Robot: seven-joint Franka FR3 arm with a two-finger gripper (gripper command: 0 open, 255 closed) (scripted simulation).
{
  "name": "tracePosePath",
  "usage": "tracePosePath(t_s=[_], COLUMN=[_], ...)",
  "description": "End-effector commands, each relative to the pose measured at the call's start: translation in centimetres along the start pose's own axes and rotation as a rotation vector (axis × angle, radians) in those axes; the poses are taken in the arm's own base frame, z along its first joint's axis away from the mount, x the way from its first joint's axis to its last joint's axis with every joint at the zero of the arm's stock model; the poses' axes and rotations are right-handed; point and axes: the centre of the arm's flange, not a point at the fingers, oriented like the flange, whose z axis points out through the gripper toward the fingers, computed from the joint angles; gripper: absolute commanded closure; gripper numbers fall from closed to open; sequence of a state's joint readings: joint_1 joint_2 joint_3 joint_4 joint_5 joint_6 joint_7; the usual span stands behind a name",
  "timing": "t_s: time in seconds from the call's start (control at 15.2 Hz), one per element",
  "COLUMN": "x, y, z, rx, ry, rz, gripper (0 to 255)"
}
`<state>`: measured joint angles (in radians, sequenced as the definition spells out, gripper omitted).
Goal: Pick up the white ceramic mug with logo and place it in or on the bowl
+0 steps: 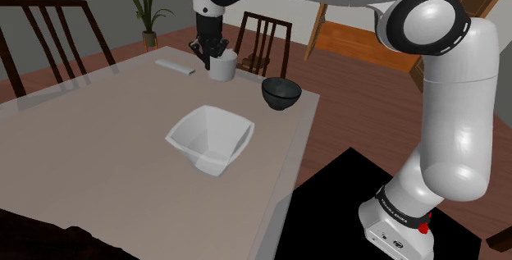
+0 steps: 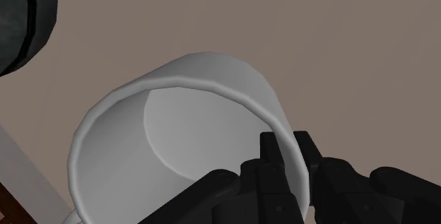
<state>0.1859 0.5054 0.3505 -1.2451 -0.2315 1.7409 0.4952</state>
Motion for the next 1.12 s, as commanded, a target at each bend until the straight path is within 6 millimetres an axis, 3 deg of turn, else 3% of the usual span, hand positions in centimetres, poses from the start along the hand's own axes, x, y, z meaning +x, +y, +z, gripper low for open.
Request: tracePosePath(t_s=[0.0, 0.13, 1.06], x=[0.0, 0.1, -6.2], y=[0.0, 0.0, 17.4], z=[-0.9, -1.7, -1.9], rx=[0.0, 0.0, 0.0], ry=[0.0, 0.0, 0.0], rz=[0.0, 0.0, 0.0], gripper=[255, 255, 255])
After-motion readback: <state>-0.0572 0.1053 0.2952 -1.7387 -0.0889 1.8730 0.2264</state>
